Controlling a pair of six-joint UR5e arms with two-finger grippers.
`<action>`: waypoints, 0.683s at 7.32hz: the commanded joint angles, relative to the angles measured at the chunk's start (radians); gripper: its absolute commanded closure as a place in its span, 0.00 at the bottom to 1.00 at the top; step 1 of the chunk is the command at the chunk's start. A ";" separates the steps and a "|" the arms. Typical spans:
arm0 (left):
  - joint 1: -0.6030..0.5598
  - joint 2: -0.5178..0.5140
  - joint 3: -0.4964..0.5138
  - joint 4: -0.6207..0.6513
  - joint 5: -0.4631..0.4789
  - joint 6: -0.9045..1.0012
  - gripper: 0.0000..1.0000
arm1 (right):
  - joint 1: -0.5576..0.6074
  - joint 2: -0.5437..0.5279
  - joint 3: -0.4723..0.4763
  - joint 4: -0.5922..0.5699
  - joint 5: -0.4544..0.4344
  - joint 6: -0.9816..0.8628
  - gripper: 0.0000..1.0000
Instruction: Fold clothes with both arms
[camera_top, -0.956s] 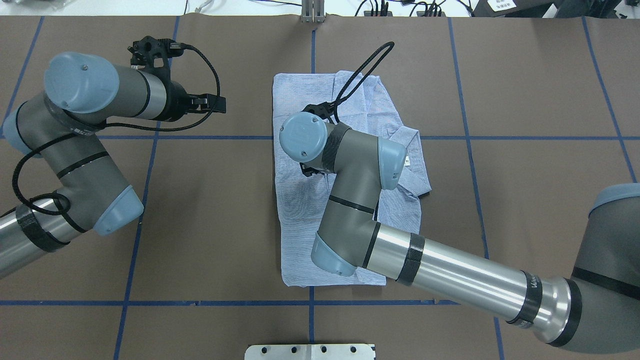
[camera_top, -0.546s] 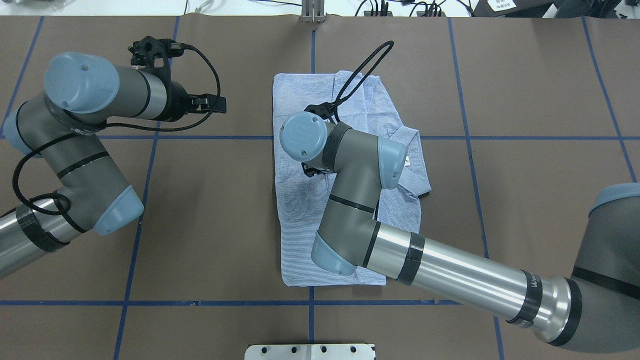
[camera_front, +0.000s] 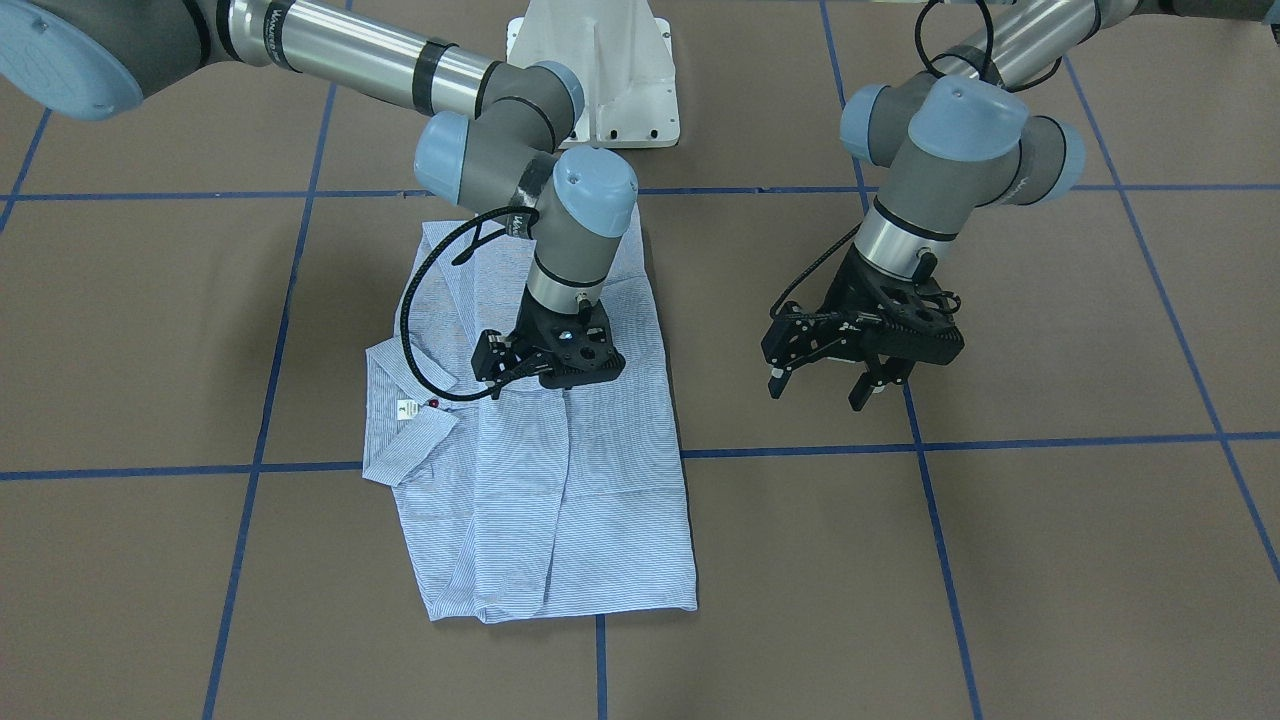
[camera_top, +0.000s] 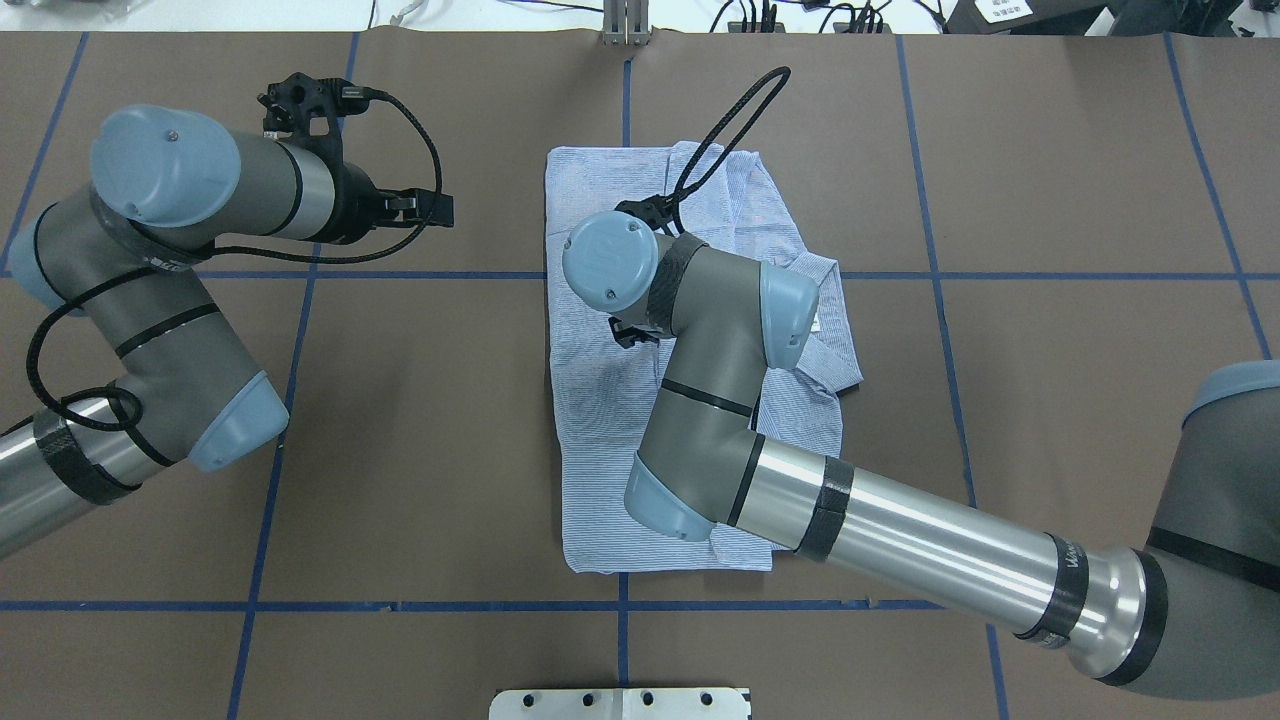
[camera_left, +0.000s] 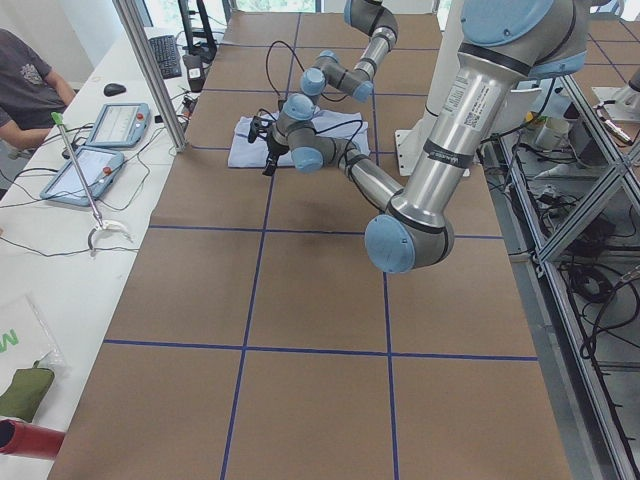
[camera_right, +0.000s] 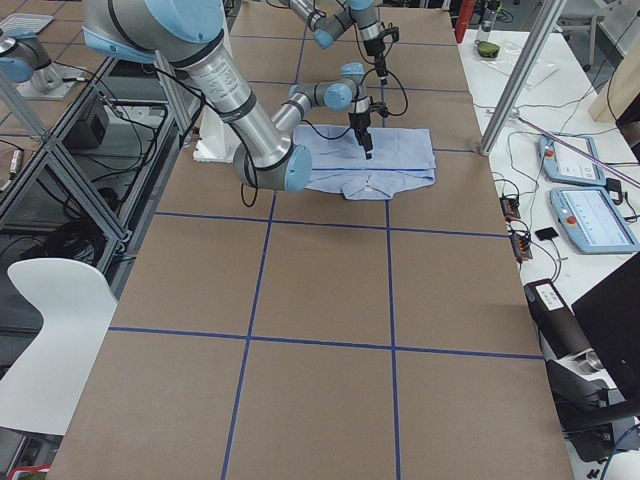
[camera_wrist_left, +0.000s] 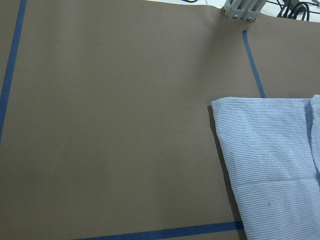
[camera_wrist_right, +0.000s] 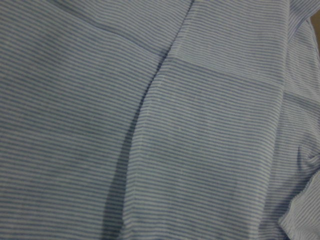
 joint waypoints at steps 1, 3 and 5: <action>0.004 -0.002 0.001 -0.001 0.000 0.000 0.00 | 0.019 -0.003 0.007 -0.025 0.006 -0.019 0.00; 0.005 -0.003 0.001 -0.001 0.000 0.000 0.00 | 0.035 -0.019 0.020 -0.043 0.006 -0.053 0.00; 0.005 -0.005 0.001 -0.001 0.000 0.000 0.00 | 0.039 -0.044 0.047 -0.040 0.006 -0.077 0.00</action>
